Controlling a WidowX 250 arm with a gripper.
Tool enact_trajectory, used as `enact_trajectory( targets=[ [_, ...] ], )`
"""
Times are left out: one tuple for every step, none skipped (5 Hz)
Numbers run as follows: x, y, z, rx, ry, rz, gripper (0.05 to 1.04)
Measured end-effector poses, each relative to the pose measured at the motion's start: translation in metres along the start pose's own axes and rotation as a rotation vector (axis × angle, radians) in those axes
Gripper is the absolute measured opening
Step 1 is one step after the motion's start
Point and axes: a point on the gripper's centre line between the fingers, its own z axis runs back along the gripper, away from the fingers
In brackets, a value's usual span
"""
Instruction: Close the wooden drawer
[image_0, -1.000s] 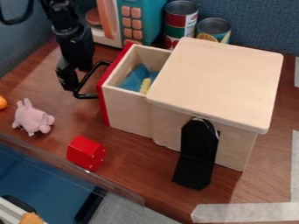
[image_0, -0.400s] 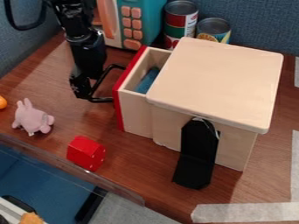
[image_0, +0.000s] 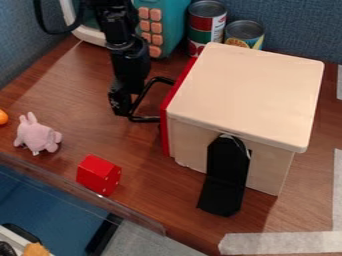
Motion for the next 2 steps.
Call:
enact_trajectory(
  targets=[
    [0.0134,-0.0002,-0.0004,-0.003,-0.005,-0.007,1.001],
    [0.0231,-0.0005,0.0006,-0.014,-0.022,-0.005,1.001]
  ],
)
